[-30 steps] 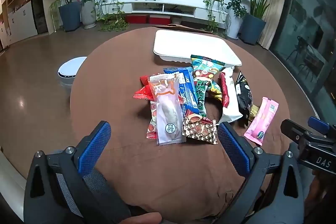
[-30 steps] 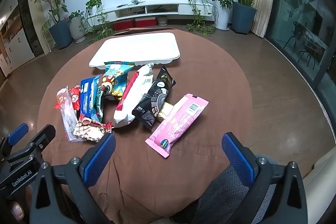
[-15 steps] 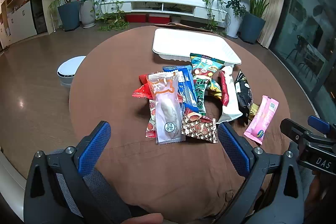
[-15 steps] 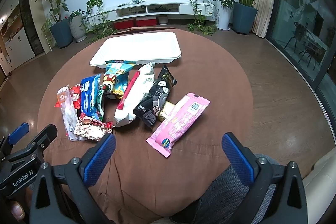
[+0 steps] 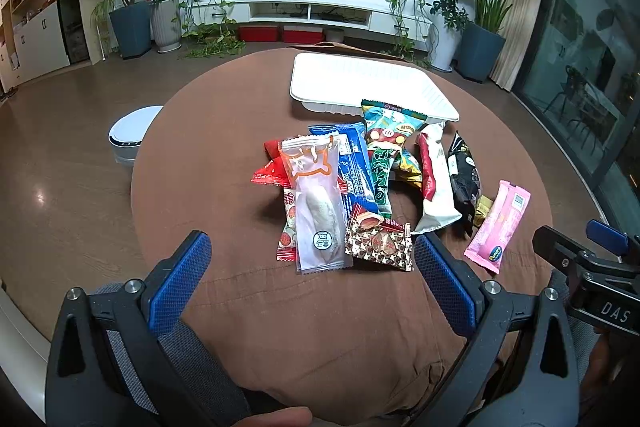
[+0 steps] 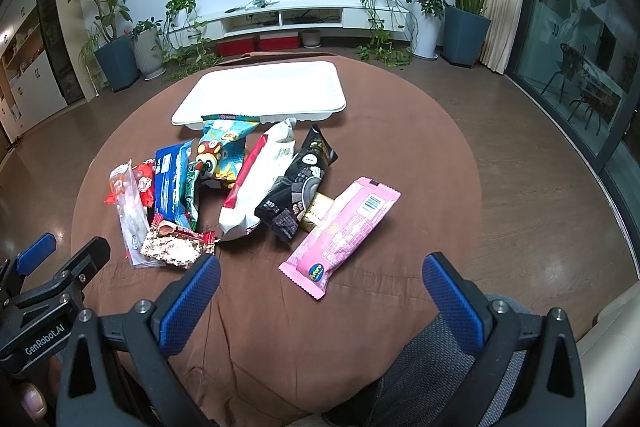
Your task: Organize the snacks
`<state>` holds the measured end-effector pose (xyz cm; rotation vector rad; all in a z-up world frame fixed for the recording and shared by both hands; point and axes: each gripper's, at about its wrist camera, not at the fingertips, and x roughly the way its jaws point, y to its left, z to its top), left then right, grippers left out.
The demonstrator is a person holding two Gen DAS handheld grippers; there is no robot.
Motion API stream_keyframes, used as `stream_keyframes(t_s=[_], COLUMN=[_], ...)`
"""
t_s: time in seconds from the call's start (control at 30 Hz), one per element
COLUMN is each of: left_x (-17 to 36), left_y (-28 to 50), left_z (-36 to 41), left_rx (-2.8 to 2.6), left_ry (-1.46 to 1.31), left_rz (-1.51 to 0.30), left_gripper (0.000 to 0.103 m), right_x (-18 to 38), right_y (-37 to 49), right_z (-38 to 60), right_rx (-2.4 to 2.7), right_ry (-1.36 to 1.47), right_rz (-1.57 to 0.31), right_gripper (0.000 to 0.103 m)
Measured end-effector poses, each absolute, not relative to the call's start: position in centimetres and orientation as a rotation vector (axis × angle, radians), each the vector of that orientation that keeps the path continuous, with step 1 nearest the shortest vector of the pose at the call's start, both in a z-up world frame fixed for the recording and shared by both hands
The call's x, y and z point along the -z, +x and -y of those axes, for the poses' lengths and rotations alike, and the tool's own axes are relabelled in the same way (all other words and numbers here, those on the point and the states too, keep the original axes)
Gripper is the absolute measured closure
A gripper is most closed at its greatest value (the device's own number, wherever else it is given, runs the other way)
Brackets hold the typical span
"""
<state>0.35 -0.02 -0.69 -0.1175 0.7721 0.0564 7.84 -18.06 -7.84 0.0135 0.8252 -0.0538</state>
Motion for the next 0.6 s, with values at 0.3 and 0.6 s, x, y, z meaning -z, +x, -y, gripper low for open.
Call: stream_keyframes(t_s=[0.3, 0.6], left_x=[0.71, 0.78], left_y=[0.34, 0.32], left_z=[0.03, 0.05], left_rx=[-0.056, -0.056], left_ry=[-0.117, -0.117], left_rz=[-0.773, -0.774], left_gripper=[0.000, 0.000], right_x=[7.89, 7.96], right_y=[7.84, 7.83], right_z=[18.05, 17.97], right_rx=[0.055, 0.055], right_ry=[0.015, 0.013], right_rz=[-0.824, -0.826], right_gripper=[0.000, 0.000])
